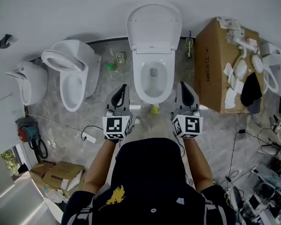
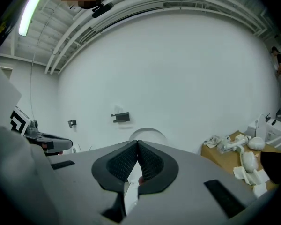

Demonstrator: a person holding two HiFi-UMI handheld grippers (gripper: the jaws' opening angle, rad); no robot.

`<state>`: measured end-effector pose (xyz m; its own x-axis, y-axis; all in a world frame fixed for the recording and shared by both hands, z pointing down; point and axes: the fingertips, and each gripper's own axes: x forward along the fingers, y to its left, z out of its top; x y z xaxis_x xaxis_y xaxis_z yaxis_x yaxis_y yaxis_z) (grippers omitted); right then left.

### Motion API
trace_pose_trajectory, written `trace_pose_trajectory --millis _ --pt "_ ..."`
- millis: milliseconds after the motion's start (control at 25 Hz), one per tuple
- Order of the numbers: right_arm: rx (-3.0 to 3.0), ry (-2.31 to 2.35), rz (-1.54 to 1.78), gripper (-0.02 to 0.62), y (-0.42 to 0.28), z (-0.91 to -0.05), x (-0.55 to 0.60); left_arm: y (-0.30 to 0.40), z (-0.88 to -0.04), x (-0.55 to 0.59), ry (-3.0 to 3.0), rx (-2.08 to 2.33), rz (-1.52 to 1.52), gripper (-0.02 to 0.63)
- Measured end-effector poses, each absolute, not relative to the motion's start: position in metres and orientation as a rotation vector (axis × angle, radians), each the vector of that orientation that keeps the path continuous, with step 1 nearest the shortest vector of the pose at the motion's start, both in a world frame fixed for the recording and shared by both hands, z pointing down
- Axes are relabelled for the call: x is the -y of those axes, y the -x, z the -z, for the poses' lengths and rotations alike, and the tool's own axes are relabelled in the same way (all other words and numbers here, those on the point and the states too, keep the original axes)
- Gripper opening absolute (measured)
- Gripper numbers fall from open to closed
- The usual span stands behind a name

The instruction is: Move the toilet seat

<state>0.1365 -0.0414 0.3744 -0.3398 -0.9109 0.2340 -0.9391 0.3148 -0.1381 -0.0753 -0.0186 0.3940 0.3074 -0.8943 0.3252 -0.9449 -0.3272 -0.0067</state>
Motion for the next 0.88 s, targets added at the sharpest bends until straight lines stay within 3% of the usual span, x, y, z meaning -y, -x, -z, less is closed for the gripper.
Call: trace_pose_trajectory --millis 320,600,800,880 --pt "2.394 -1.702 -0.459 0.026 -0.124 -0.415 0.062 0.081 -0.416 0.053 -2.342 1.72 -0.414 0.017" --pt "2.295 -1.676 -0.555 0.028 -0.125 -0.473 0.075 0.089 -0.484 0.065 -2.219 1.647 -0.445 0.021" --pt "2.22 -1.623 -0.677 0.054 -0.12 -0.54 0.073 0.092 -0.559 0.063 -2.074 1.578 -0.469 0.136" --pt "2.176 -1.619 -0.739 0.122 -0.119 -0.574 0.073 0.088 -0.597 0.059 -1.982 1.53 -0.45 0.179"
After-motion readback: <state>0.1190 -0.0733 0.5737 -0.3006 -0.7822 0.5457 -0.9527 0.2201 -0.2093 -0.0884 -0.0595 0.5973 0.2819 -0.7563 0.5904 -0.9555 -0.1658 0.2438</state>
